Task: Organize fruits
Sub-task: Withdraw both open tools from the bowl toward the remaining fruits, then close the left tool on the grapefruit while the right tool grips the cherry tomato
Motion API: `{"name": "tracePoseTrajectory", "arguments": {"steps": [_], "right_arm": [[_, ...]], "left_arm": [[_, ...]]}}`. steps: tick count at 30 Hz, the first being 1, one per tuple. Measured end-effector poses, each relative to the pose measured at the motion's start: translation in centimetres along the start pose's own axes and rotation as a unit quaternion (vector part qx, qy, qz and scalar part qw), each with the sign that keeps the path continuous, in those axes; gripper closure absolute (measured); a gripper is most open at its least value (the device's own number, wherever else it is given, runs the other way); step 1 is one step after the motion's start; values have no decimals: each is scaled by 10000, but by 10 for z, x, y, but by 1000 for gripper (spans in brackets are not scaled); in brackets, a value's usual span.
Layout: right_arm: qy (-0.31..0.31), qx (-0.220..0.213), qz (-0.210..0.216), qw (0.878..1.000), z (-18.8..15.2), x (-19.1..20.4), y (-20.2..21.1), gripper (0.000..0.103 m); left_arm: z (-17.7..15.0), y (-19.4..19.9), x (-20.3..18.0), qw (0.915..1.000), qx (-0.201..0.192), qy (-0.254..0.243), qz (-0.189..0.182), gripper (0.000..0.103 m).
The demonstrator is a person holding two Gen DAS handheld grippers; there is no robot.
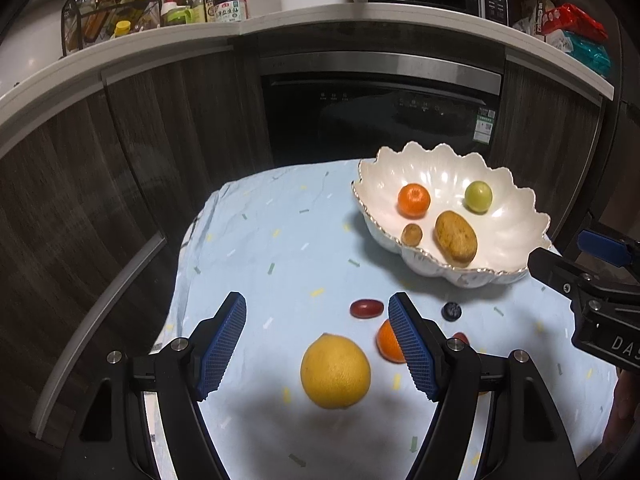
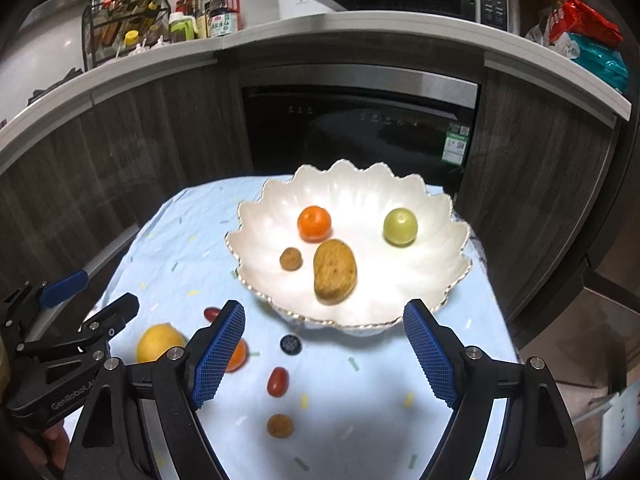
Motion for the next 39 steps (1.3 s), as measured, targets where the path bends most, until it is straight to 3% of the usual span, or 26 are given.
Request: {"name": "tracePoseTrajectory", "arguments": {"steps": [28,39], "right_arm": [[219,436,228,9985,-43,16,-33,21],[433,534,366,9970,-57,23,-48,28]], "left_arm": [[-46,-33,-4,9989,434,-42,-151,30],[-55,-49,-9,9985,523,-5,-180,30]]}}
Point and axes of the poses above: each gripper's, at about its wrist camera, not at the fingertips, and y roughly against the way its jaws point, x to its left, z to its top, the point moved 6 cm from there along -y, roughly the way its jaws point
